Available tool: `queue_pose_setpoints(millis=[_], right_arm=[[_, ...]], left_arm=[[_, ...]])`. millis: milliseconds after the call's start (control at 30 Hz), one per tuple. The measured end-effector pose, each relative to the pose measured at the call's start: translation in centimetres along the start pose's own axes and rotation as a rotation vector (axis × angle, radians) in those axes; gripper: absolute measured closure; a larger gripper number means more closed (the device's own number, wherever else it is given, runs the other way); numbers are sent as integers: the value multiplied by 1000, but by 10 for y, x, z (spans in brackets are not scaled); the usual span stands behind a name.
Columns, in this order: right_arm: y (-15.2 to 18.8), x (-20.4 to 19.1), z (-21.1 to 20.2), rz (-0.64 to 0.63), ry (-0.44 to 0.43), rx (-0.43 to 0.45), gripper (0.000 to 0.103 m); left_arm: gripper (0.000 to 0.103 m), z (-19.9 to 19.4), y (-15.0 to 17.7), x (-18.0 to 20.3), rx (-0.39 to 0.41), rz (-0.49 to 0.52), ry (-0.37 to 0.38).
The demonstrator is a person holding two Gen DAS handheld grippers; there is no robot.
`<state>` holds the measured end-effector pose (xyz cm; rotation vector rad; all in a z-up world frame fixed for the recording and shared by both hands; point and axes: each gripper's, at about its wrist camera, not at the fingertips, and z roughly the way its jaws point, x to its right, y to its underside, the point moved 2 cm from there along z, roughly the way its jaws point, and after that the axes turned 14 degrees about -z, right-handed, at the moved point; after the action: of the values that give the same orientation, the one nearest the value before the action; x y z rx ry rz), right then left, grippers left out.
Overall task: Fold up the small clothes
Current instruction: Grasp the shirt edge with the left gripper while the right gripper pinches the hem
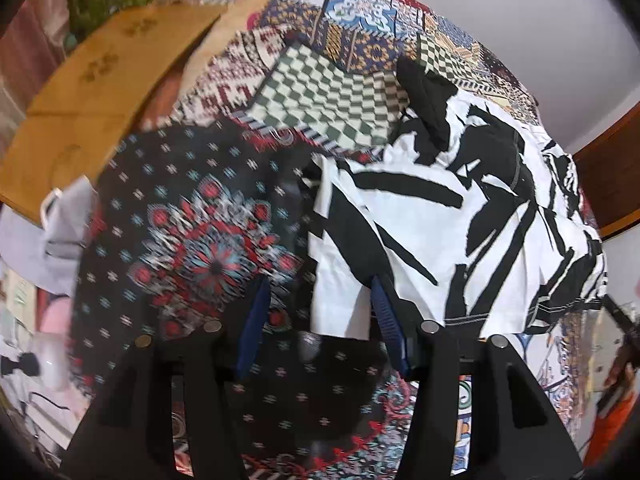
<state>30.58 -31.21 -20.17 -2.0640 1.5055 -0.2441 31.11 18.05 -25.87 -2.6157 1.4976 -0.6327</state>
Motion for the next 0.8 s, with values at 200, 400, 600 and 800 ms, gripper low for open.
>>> queue_pose_setpoints(millis=[200,400,600,800], right_arm=[[4,-1,15,38,-49,-15,63],[5,-7,19,31,-80,-17,92],[-5,-13,-8,-15,-57,61,97],[-39,-14,-40,-55,-44,157,97]], left_arm=[[73,8,7,7,-43,17,50],[94,-1,12,18,21,67,10],[97,-41,1,26,149,93,-3],[98,-85,-29,51,308,148,-10]])
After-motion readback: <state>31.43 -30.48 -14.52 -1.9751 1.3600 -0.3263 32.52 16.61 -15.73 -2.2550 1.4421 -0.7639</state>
